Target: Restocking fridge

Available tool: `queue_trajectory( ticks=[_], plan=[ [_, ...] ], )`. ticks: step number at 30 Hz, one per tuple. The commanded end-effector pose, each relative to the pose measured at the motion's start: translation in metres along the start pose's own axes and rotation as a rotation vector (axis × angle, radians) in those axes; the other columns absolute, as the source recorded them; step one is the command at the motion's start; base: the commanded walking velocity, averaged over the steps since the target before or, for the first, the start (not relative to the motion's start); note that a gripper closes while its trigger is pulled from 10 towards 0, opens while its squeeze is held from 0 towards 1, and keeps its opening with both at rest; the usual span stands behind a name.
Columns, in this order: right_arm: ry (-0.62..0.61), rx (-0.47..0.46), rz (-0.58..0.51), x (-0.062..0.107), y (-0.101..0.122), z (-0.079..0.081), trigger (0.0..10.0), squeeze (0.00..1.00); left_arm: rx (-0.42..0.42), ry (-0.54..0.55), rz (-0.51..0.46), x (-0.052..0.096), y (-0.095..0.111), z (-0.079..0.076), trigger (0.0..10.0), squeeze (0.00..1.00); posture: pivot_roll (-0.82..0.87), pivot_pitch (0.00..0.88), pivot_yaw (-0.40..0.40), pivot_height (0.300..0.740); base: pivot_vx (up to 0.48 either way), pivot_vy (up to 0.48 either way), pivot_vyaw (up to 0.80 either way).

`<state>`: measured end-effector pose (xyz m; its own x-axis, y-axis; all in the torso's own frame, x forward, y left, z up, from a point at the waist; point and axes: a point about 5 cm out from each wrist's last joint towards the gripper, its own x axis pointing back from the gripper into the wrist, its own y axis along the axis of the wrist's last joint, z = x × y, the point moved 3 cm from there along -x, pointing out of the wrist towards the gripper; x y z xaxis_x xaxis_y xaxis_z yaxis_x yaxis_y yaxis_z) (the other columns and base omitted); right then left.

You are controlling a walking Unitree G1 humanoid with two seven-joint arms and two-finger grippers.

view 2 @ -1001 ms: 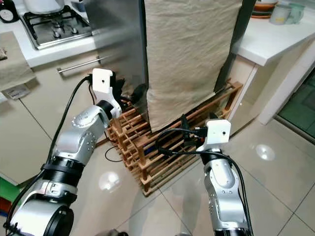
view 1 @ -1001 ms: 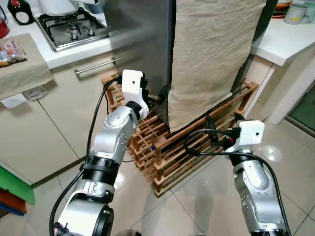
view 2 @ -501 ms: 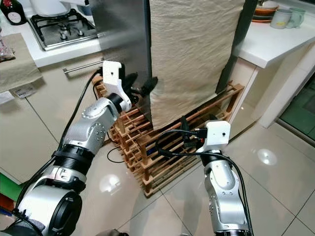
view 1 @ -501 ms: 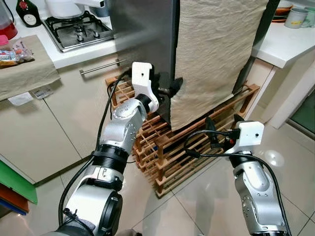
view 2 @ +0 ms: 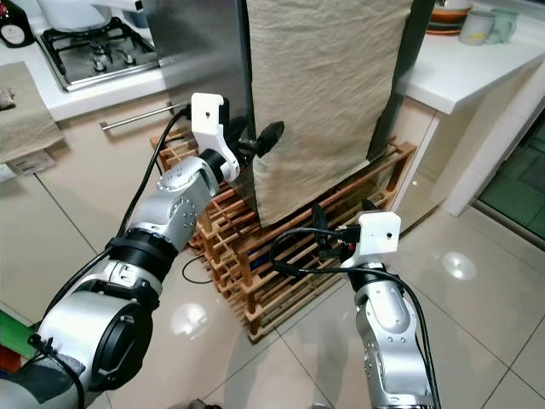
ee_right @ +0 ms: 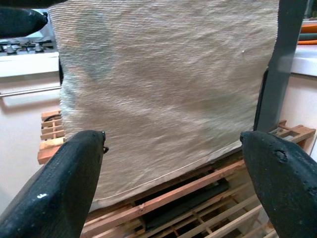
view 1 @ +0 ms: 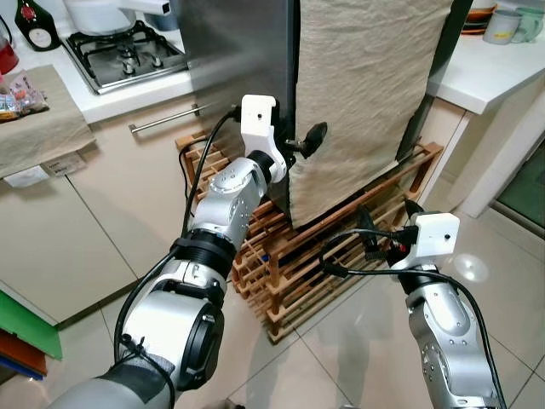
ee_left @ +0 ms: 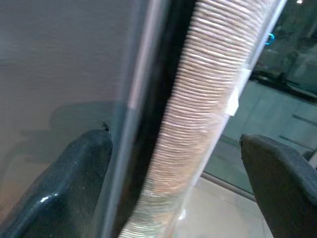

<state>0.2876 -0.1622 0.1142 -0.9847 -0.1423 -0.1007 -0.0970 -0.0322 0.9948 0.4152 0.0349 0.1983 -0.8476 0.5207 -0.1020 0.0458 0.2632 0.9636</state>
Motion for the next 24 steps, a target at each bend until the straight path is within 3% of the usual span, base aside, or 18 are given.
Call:
queue_trajectory(
  ticks=[1,6,13,17,24],
  plan=[
    [0.005,-0.008,-0.004,0.001,0.004,0.001,10.0,0.00,-0.011,0.014,-0.026,-0.005,0.009,0.000,10.0,0.00,-0.16,0.000,0.068,0.740,0.000,0.000,0.00],
    [0.004,-0.005,0.000,0.002,0.005,-0.002,10.0,0.00,0.011,-0.006,-0.033,-0.007,0.008,-0.005,10.0,0.00,-0.17,0.000,0.064,0.740,0.000,0.000,0.00],
    [0.004,-0.004,0.002,0.000,0.007,-0.001,10.0,0.00,0.021,-0.179,-0.038,-0.013,0.010,-0.034,10.0,0.00,-0.18,0.000,0.069,0.740,0.000,0.000,0.00],
    [-0.003,-0.005,0.005,0.002,0.006,-0.002,10.0,0.00,0.008,-0.205,-0.041,-0.013,0.009,-0.039,10.0,0.00,-0.18,0.000,0.071,0.740,0.000,0.000,0.00],
    [0.011,-0.010,0.012,0.005,0.004,-0.001,10.0,0.00,0.032,-0.265,0.021,-0.018,-0.004,-0.054,10.0,0.00,-0.18,0.000,0.074,0.740,0.000,0.000,0.00]
  ],
)
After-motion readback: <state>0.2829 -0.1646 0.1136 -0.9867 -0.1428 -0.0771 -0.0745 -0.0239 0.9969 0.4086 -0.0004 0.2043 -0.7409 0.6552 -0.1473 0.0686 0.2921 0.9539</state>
